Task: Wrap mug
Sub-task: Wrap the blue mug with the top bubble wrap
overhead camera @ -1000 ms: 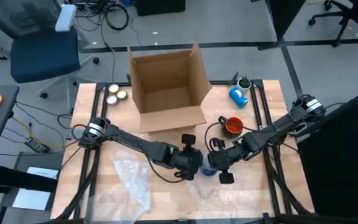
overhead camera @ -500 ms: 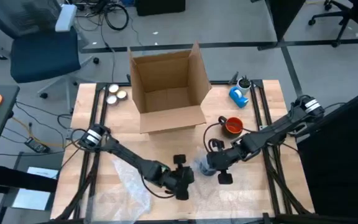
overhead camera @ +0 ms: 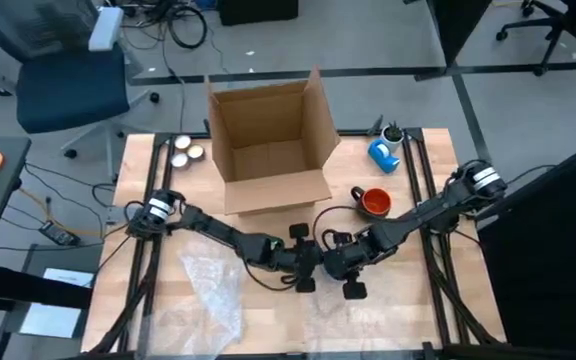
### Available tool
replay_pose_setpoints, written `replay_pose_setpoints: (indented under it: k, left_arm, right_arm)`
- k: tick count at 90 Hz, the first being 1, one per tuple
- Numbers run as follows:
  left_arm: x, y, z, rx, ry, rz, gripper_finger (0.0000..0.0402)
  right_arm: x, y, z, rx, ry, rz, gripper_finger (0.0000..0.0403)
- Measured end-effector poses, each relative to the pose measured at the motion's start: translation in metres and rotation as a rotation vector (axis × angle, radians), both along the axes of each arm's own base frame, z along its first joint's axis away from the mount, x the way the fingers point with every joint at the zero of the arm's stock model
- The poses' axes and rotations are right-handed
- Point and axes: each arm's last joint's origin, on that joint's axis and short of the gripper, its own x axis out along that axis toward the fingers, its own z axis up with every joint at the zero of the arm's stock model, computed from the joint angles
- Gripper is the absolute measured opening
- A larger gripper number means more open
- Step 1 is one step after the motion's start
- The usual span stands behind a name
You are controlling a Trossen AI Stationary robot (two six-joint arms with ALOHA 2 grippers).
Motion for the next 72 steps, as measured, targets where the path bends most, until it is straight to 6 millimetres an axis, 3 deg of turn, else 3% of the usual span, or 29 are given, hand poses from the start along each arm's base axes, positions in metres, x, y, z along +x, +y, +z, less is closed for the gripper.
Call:
replay_pose_setpoints:
  k: [10,24,40,72]
  left_arm:
    - [-0.012,-0.004,0.013,-0.004,0.057,-0.022,0.0015]
    - [-0.028,-0.040,0.023,-0.028,0.046,-0.105,0.0015]
    - [-0.018,-0.060,0.022,-0.055,-0.115,-0.150,0.0015]
    - [0.000,-0.040,0.038,-0.059,-0.314,-0.054,0.0015]
  right_arm:
    - [-0.005,-0.003,0.002,-0.035,0.032,-0.022,0.0000]
    - [-0.006,-0.003,0.006,-0.061,0.038,-0.016,0.0000]
    - [-0.004,-0.004,0.011,-0.099,0.024,-0.023,0.0000]
    - [0.002,0.004,0.039,-0.052,0.017,-0.012,0.0000]
